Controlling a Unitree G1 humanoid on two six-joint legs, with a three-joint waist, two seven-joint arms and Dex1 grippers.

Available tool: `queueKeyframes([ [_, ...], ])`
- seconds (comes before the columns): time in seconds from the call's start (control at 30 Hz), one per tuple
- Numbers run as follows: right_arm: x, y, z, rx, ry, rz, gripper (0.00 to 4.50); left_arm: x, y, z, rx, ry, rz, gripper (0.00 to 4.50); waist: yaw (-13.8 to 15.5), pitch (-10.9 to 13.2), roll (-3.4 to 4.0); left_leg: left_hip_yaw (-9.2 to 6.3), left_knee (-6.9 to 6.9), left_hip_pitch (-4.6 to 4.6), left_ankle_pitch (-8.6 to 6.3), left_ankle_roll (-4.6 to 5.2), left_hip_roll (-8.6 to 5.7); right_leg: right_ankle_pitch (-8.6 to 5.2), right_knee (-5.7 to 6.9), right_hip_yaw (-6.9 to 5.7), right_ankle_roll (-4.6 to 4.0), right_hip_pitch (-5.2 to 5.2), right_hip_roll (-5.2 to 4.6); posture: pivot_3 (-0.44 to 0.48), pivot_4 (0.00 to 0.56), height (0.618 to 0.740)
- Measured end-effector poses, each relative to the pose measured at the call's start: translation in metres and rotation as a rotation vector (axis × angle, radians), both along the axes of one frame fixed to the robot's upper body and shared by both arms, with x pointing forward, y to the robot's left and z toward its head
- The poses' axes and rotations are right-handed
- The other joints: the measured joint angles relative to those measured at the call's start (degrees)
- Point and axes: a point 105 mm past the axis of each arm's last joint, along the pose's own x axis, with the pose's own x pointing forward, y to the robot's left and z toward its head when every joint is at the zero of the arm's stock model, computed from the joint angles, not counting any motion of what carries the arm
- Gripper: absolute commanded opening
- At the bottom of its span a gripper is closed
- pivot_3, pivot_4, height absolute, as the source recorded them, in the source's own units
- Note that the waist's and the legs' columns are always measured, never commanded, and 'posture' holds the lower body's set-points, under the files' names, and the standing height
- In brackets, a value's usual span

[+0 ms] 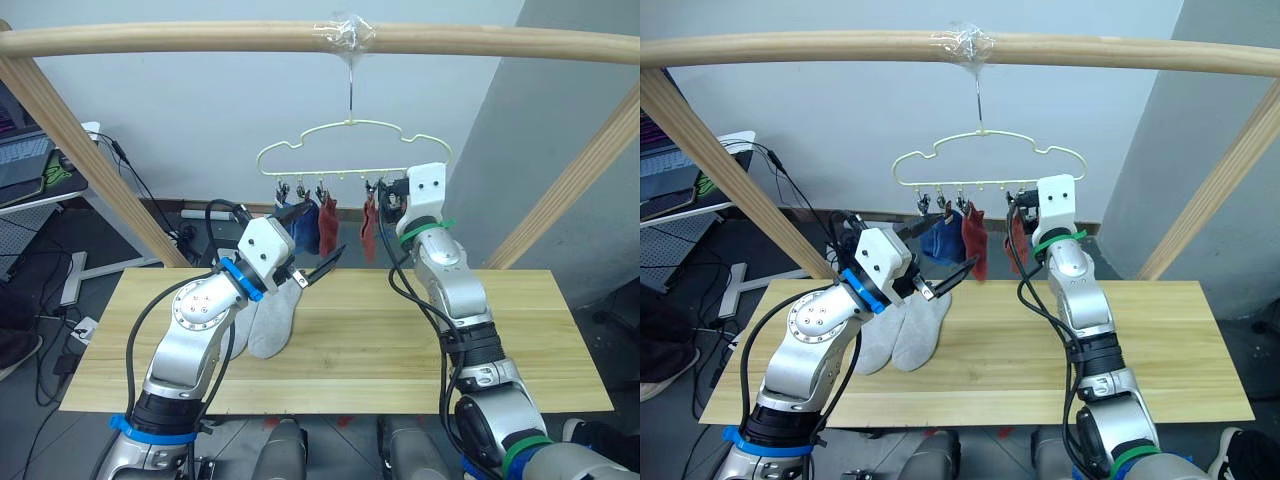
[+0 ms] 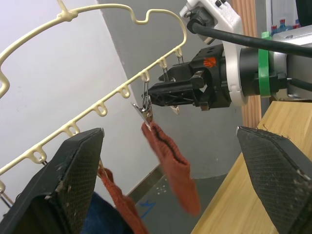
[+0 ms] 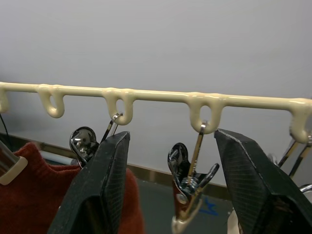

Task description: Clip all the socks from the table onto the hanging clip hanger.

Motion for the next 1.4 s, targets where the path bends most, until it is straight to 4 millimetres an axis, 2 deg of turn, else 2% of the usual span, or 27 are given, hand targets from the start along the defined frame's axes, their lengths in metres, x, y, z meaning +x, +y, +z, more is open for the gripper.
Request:
queueKeyframes([
  [0.57, 0.0048, 0.0083, 0.0024, 0.088, 0.024, 0.041, 2.89, -0.0017, -0.0014, 0.0025, -0.002, -0.008, -0.005, 4.5, 0.01, 0.01, 0.02, 0.0, 0.0, 0.0, 0.0, 0.0, 0.0, 0.0, 0.0, 0.0, 0.0, 0.0, 0.0, 0.138, 0.206, 0.74],
  [0.9, 0.0053, 0.0067, 0.0018, 0.105, 0.029, 0.043, 2.89, -0.0016, -0.0025, 0.0019, -0.014, 0.007, -0.008, 4.5, 0.01, 0.01, 0.02, 0.0, 0.0, 0.0, 0.0, 0.0, 0.0, 0.0, 0.01, 0.0, 0.0, 0.0, 0.0, 0.136, 0.208, 0.74],
  [1.0, 0.0054, 0.0059, 0.002, 0.114, 0.03, 0.043, 2.28, -0.0019, -0.0027, 0.0023, -0.019, 0.009, -0.012, 4.5, 0.01, 0.01, 0.02, 0.0, 0.0, 0.0, 0.0, 0.0, 0.0, 0.0, 0.0, 0.0, 0.0, 0.0, 0.0, 0.136, 0.208, 0.74],
  [1.13, 0.0055, 0.0055, 0.0022, 0.115, 0.029, 0.043, 0.73, -0.0033, -0.0036, 0.0044, -0.022, 0.001, -0.017, 4.5, 0.01, 0.02, 0.02, 0.0, 0.0, 0.0, 0.0, 0.0, 0.0, 0.0, 0.0, 0.0, 0.0, 0.0, 0.0, 0.134, 0.211, 0.74],
  [1.23, 0.0056, 0.0044, 0.0023, 0.114, 0.028, 0.04, 0.05, -0.0047, -0.0045, 0.0064, -0.024, -0.006, -0.022, 4.5, 0.01, 0.02, 0.02, 0.0, 0.0, 0.0, 0.0, 0.0, 0.0, 0.0, 0.0, 0.0, 0.0, 0.0, 0.0, 0.134, 0.211, 0.74],
  [1.4, 0.0058, 0.0036, 0.0024, 0.114, 0.028, 0.039, 0.02, -0.0047, -0.0045, 0.0063, -0.024, -0.004, -0.022, 4.5, 0.0, 0.03, 0.03, 0.0, 0.0, 0.0, 0.0, 0.0, 0.0, 0.0, 0.0, 0.0, 0.0, 0.0, 0.0, 0.134, 0.211, 0.74],
])
